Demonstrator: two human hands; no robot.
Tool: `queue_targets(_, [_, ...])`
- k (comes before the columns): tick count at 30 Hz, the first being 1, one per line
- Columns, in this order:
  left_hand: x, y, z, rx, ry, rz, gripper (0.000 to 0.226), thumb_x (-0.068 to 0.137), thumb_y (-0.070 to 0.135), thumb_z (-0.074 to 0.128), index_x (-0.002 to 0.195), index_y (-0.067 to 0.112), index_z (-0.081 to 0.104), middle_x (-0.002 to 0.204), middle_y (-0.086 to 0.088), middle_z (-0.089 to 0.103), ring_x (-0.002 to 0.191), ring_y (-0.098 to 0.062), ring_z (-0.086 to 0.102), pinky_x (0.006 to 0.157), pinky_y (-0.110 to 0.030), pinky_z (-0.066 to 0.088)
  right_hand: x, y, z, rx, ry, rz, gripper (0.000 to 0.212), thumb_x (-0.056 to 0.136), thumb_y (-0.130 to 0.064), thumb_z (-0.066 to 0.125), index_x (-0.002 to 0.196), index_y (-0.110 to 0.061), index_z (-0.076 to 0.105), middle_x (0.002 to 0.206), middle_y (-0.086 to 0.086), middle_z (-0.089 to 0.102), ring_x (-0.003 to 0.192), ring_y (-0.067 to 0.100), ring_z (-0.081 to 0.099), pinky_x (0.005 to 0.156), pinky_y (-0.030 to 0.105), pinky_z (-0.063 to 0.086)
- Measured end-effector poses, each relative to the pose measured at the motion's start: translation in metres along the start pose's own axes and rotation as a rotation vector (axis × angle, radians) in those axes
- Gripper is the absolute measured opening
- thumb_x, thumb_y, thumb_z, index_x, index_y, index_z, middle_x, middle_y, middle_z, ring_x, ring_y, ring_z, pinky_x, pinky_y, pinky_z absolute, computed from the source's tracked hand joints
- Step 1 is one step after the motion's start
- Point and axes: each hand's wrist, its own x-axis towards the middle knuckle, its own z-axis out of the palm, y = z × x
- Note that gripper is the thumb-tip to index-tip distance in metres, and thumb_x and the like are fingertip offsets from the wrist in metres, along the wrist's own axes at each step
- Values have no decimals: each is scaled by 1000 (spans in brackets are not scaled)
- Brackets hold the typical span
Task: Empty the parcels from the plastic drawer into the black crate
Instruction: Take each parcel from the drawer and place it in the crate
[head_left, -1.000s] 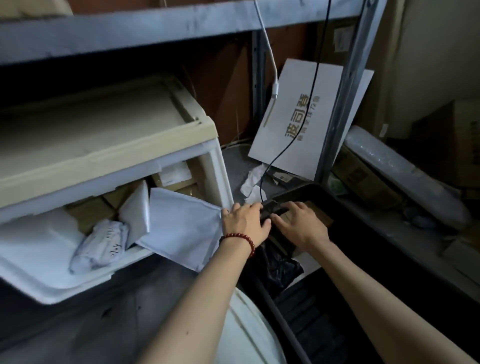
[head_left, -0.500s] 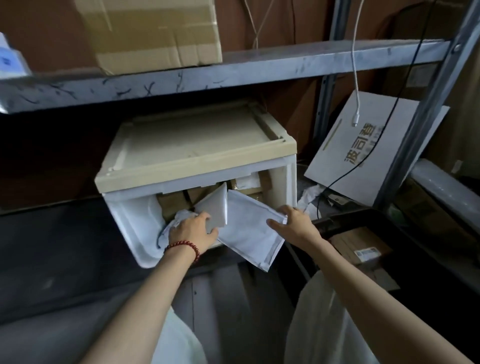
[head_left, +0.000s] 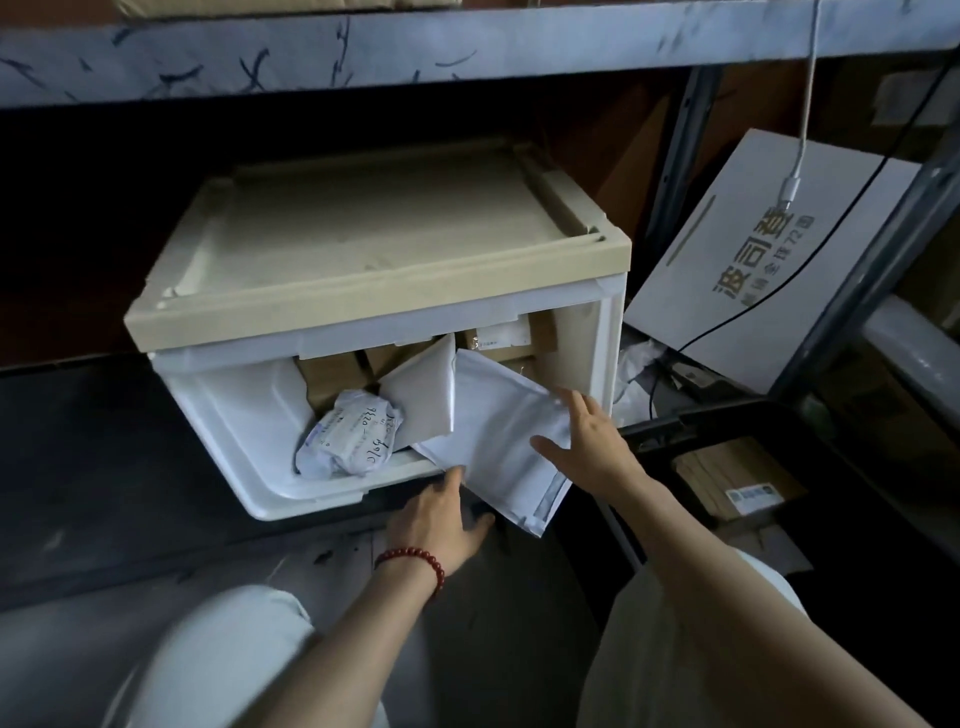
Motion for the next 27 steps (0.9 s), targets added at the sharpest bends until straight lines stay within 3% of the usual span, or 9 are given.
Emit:
queue_targets(4, [13,3,3,-187,17,-34,75,88,49,57,146,23,17,132,-8,52,116,-26,54,78,-28,43,23,-1,16,-37,11,30,78,91,-35,62,151,-12,18,152,7,32,139,24,31,112,39,30])
queue_targets(7, [16,8,11,-361,2,-71,80,87,47,59,148,22,13,140,-7,45,122,-26,48,80,-25,36,34,-2,25,-137,-6,120,77,91,-44,58,150,-17,17,148,7,40,136,27,36,107,44,31])
queue_targets(15, [17,8,7,-736,170,-304,72,85,22,68,137,6,21,136,-13,48,115,-24,54,85,-18,40,29,-8,32,-147,-24,199,41,93,-39,55,129,-22,47,116,10,65,110,32,59,85,39,39])
queue_targets(18, [9,6,-2,-866,177,-406,69,84,17,70,136,2,27,129,-12,52,102,-22,58,79,-22,45,17,-11,31,-14,-65,227,31,92,-27,58,121,-18,49,100,15,63,92,34,59,66,33,38])
queue_targets(20, [2,3,-6,-850,144,-432,58,82,18,72,128,0,41,120,-10,59,99,-23,60,76,-25,45,8,-15,29,58,-75,210,26,91,-21,59,115,-15,50,91,13,60,84,32,57,61,30,37])
queue_targets(22, [-7,-1,-11,-821,101,-392,40,81,19,72,113,3,57,110,-9,66,101,-25,63,79,-27,49,-3,-18,25,133,-57,190,24,90,-18,62,111,-13,52,87,9,57,75,27,54,54,24,39])
queue_targets(24, [-19,-4,-16,-851,93,-378,33,79,20,75,106,7,60,106,-6,67,101,-25,64,85,-32,52,-14,-21,20,240,-25,186,21,88,-15,64,105,-12,53,87,7,57,65,15,50,41,10,35])
queue_targets(27, [-37,-10,-25,-900,136,-348,43,76,21,79,109,10,54,106,-3,64,94,-20,62,82,-34,53,-34,-23,16,382,2,206,23,86,-17,67,106,-14,56,95,5,61,78,17,56,55,18,41])
